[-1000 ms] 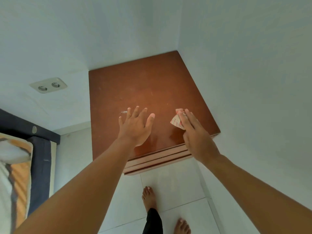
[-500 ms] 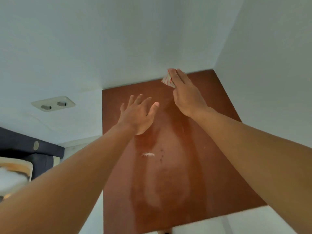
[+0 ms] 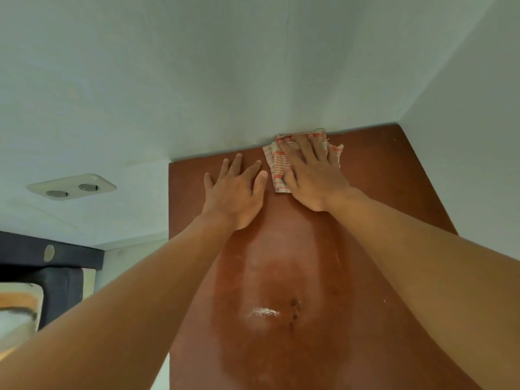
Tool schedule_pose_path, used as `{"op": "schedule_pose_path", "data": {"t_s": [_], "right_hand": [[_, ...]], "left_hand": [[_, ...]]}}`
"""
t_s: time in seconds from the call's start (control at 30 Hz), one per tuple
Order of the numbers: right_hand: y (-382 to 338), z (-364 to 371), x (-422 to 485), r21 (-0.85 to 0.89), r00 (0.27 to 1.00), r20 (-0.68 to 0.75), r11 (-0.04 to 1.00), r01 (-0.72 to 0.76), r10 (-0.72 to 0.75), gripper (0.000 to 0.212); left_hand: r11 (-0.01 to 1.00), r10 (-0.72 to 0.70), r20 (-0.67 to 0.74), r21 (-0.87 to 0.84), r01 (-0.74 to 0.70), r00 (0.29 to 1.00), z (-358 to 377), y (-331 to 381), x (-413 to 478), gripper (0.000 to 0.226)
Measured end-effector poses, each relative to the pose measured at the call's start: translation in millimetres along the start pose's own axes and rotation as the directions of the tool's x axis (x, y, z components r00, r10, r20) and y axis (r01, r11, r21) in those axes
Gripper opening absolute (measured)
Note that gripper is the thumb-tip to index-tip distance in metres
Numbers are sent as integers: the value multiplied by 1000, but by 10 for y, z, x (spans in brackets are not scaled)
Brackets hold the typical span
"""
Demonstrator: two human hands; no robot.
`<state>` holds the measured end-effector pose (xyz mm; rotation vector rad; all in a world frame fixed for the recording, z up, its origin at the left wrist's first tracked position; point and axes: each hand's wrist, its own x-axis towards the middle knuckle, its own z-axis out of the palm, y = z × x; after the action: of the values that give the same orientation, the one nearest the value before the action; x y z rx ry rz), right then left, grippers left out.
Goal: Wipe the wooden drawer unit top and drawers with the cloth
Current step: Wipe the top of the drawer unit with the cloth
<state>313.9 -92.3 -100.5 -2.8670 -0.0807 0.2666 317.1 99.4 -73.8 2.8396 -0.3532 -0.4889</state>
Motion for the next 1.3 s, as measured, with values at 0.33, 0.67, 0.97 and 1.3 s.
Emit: {"op": "schedule_pose_path", "data": {"t_s": [0.33,0.67,0.97,1.3], "right_hand": [[-36,22,-79,-29,1000,24,1000,-9,10,65],[-31,140,-763,-17,999,46,1000,-7,8,70],[-70,304,-1887,-24,996,93,1000,-2,4,73],[-111,736,-3484,-65,998,41,997,40,-37,77]], "left_hand": [[996,-33,68,82,27,997,-20,32,-29,62],[993,-79,115,97,68,990,-56,146,-220,74],[998,-24,80,56,20,996,361,149,-1270,74],[998,-64,26,-19,65,998,795,264,-2666,70]]}}
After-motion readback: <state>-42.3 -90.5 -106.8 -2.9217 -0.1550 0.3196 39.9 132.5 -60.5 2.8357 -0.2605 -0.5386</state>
